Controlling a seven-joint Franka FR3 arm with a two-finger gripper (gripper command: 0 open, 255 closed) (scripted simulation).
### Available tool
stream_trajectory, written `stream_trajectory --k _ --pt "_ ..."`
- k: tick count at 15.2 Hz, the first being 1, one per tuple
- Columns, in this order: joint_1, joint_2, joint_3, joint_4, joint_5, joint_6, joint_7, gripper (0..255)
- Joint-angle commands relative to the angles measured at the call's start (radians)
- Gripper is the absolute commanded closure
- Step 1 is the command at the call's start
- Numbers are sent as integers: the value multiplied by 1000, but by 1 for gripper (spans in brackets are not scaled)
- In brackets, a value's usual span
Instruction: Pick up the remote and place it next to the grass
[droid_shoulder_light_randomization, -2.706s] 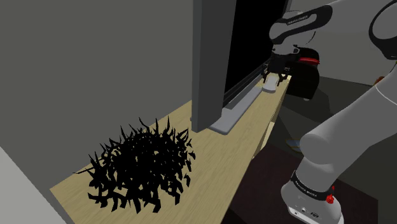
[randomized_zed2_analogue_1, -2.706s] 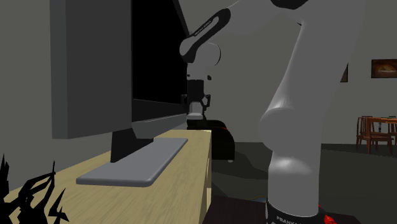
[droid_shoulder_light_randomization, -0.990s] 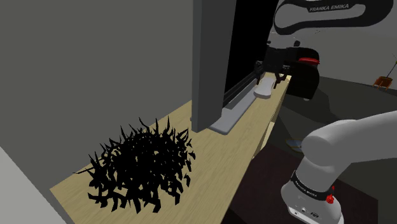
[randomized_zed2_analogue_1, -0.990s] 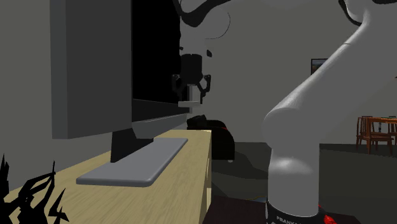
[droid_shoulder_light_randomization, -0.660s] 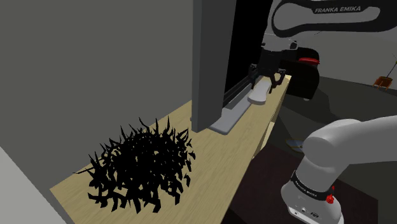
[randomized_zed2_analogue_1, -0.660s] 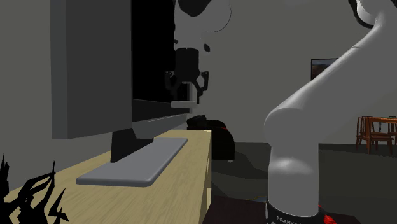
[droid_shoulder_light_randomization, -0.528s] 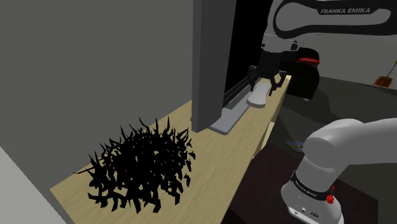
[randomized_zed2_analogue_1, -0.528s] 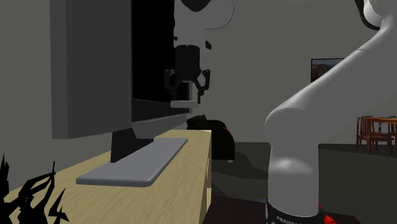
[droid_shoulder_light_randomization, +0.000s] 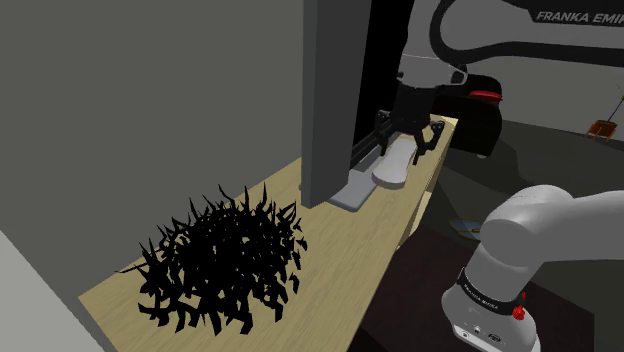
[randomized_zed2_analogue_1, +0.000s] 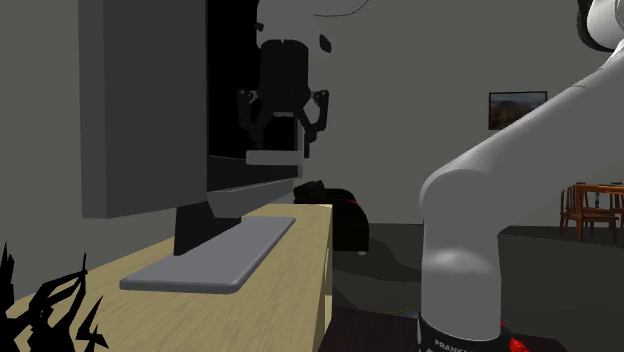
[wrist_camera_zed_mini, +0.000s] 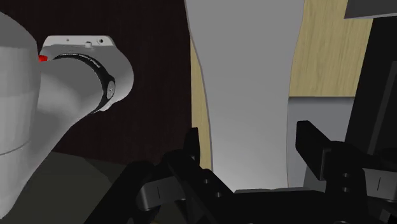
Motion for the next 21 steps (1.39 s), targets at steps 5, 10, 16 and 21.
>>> stream_trajectory --k 5,10,16,21 --pt "53 -15 143 30 117 -17 149 255" --pt "77 9 263 92 202 -20 270 255" --pt "75 68 414 200 286 -10 413 255" --pt "44 131 552 300 338 15 527 255"
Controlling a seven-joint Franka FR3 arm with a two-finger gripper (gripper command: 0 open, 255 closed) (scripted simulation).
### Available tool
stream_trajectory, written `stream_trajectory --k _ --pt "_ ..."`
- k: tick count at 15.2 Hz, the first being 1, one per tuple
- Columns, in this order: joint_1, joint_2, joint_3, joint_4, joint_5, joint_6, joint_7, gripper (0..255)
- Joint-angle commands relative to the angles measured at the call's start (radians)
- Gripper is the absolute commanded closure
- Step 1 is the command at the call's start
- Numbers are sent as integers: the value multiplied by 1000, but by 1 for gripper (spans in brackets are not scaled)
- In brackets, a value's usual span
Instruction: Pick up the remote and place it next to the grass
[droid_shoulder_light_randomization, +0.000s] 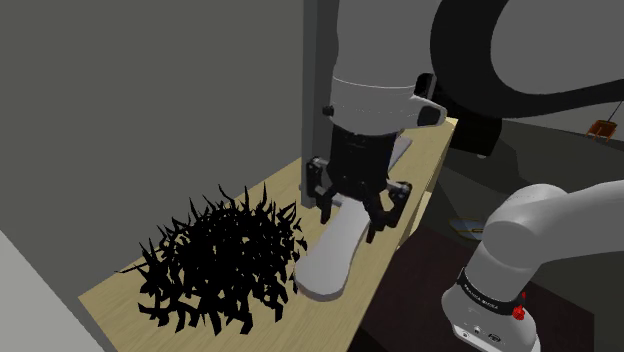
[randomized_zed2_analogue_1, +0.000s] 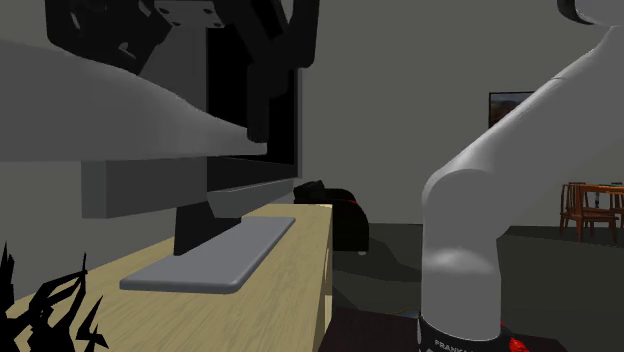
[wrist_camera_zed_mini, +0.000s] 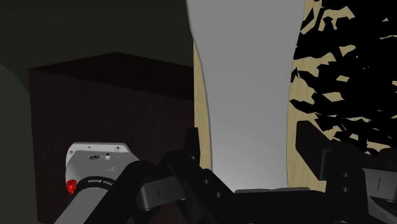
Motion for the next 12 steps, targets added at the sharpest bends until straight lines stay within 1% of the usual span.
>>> stream_trajectory --k 1,12 --pt "-6 9 32 0 15 22 17 255" --pt "9 -10 101 -135 72 147 -4 255"
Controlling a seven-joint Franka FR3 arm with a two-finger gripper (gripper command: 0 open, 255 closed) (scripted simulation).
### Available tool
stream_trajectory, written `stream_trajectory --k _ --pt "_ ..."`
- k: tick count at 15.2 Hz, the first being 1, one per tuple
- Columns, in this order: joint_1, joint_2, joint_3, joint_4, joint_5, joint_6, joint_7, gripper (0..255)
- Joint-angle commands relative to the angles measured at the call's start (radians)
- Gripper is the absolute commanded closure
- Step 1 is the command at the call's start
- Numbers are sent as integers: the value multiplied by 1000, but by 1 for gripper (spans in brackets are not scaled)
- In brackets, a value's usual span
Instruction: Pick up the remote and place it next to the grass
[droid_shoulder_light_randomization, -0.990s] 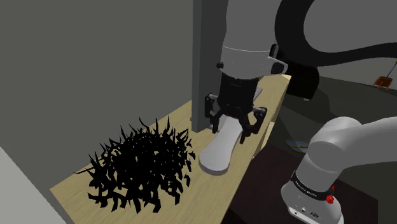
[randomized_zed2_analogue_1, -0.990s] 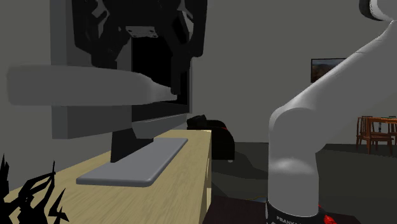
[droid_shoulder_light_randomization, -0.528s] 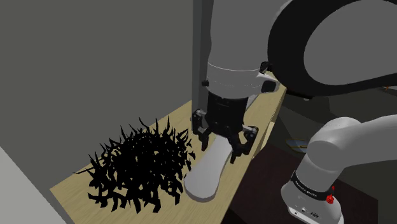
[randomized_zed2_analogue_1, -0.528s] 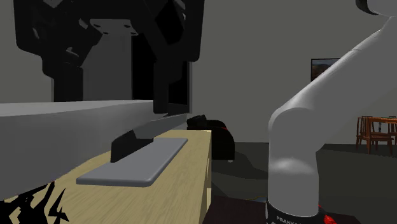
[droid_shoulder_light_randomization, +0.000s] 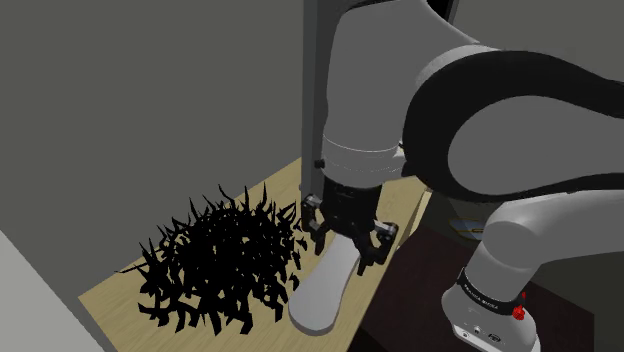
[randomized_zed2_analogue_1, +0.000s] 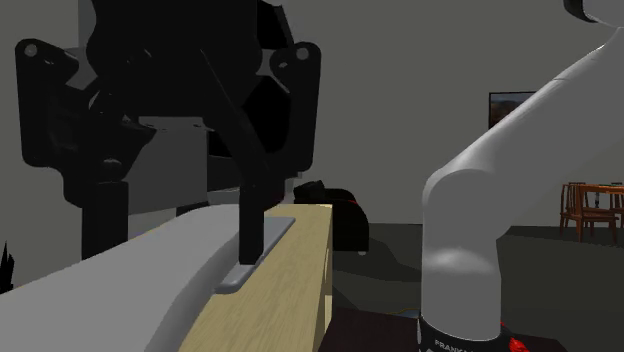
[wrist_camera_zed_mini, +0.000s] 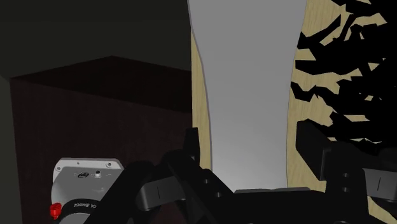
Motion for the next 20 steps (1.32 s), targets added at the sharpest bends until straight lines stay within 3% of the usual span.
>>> stream_trajectory --k 1,20 --pt "2 -2 14 -24 12 25 -5 255" --pt "-14 37 195 -197 132 265 -39 255"
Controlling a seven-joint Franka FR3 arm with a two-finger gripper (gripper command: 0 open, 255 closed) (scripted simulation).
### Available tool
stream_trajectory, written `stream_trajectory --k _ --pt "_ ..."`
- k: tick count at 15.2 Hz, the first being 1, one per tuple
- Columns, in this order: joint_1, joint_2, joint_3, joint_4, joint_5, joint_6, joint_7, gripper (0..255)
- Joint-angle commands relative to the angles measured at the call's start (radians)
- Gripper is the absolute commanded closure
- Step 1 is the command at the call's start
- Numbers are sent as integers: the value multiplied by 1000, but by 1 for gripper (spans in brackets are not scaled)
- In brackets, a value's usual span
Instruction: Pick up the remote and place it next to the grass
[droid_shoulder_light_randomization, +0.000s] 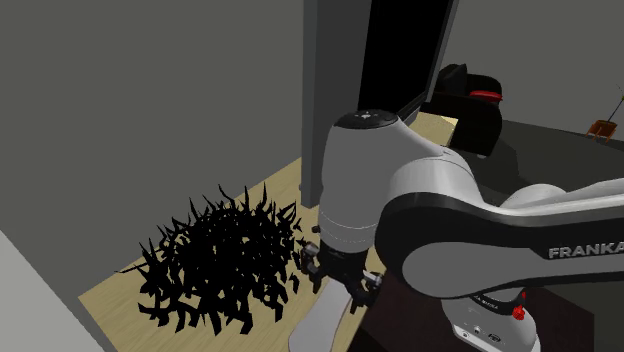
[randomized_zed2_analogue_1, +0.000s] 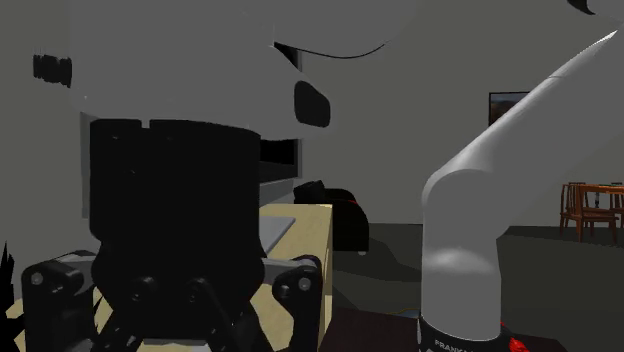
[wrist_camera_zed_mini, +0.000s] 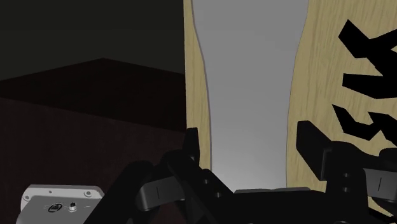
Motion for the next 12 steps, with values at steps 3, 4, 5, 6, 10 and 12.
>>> stream_trajectory --k 3,4,5,6,10,12 --pt "-15 20 49 -28 28 58 -10 255" --pt "-20 26 62 -35 35 72 -13 255" --pt "-24 31 76 -41 42 86 -15 255" --pt "-29 37 89 -47 50 100 -17 255" --pt "-40 49 118 -57 64 129 -22 255" --pt "-41 49 118 -57 64 129 -22 255"
